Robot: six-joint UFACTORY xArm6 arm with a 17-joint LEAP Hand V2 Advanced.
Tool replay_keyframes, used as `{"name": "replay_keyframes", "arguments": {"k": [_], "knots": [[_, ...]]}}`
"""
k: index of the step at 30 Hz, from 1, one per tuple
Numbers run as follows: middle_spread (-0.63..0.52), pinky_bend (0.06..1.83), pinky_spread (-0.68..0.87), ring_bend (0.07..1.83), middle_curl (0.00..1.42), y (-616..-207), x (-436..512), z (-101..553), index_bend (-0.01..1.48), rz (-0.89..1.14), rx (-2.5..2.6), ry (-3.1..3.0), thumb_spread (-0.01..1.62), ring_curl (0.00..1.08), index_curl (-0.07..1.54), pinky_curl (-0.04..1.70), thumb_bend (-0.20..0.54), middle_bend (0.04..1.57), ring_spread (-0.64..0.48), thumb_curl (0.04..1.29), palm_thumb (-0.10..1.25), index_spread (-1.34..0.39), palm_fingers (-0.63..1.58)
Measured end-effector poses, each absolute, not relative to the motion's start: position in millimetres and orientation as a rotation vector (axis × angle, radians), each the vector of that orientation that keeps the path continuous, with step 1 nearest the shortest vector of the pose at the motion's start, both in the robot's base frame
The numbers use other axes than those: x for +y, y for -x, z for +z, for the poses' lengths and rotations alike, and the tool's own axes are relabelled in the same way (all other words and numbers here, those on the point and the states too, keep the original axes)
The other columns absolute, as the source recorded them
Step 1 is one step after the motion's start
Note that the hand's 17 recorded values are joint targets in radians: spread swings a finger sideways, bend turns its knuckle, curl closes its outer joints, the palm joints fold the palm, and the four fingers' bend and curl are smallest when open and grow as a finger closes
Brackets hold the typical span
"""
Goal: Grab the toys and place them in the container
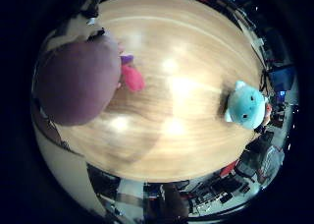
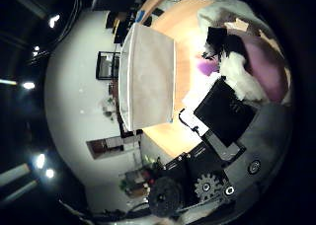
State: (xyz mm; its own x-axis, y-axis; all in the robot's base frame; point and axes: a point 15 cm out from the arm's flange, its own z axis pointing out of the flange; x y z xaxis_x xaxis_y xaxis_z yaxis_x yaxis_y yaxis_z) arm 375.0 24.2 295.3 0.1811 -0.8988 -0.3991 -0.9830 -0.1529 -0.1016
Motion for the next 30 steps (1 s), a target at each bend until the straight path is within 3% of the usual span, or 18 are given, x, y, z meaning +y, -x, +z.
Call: {"name": "replay_keyframes", "arguments": {"k": [10,23,30], "knots": [[-0.38,1.69,-0.19,1.41,1.05,-389,71,449,1.07,0.141,1.590,2.155,1.02,0.80,1.06,0.54,0.112,1.14,-0.32,0.93,1.12,-0.45,0.87],[-0.36,1.69,-0.19,1.40,1.08,-364,187,516,1.10,0.110,1.242,2.293,1.03,0.88,1.09,0.60,0.090,1.17,-0.32,1.02,1.11,-0.41,0.85],[-0.34,1.67,-0.19,1.39,1.09,-366,245,514,1.10,0.158,1.086,2.384,1.04,0.91,1.10,0.62,0.077,1.17,-0.32,1.06,1.10,-0.40,0.84]]}}
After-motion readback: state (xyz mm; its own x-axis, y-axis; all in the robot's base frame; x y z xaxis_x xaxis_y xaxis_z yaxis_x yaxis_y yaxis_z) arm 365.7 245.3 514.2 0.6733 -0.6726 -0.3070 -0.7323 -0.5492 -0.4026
